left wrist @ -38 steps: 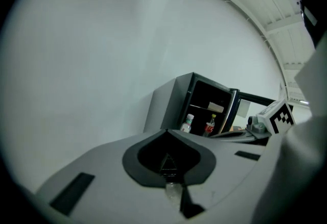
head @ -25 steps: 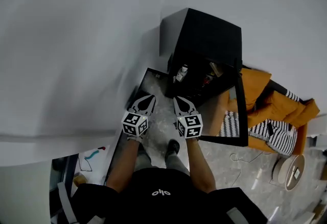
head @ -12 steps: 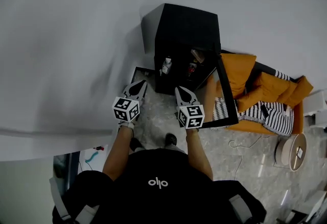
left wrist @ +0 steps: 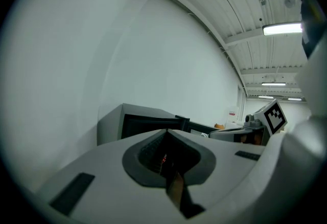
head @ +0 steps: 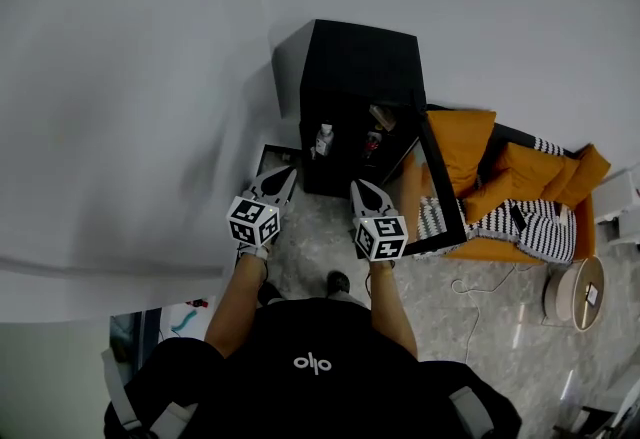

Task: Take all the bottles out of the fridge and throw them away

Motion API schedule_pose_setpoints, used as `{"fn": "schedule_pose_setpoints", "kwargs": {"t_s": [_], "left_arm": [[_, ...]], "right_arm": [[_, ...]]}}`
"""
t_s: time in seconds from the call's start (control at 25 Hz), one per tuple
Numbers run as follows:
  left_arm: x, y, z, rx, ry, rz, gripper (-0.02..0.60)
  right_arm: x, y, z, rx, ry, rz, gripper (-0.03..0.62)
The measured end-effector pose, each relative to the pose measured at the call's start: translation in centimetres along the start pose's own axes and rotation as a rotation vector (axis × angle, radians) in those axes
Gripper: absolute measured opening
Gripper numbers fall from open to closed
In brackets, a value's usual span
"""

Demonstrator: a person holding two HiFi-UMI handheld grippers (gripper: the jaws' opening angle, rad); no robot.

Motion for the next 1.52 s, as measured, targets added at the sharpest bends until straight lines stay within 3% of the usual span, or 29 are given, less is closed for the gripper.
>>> {"fn": "schedule_pose_setpoints", "kwargs": {"t_s": [0.56,0.96,1.24,1.52], "left_arm": [[-0.6,-1.8,-1.7,-0.003,0.019,-0.040,0.002],[-0.9,-5.5,-7.6,-0.001,0.011,-0.065,0.002],[-1.7,-7.9,-11.6,-0.015,-0.016,-0.058,0.002],[-3.0,-9.7,-10.6,-0.031,-0.064,-0.046,0.002]], "right_arm": [[-0.3,-2.0,1.0,-0.003,-0.030,-0.027,0.009],[-1.2,-8.8,3.3,0.009,-0.057,-0.058,0.009],[-3.2,-12.5,3.9,-0.026,-0.084,-0.052,0.009],[-4.2,-11.4,6.2,-0.056,-0.097,-0.083,0.009]]}}
Point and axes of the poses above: the fingertips, and each gripper's own axes: z forward along the fingers, y to its right, x out of its top, the point moved 10 cm from there along -z, backward along the fingers, and after that the axes turned 1 degree about x, right-handed, at the moved point
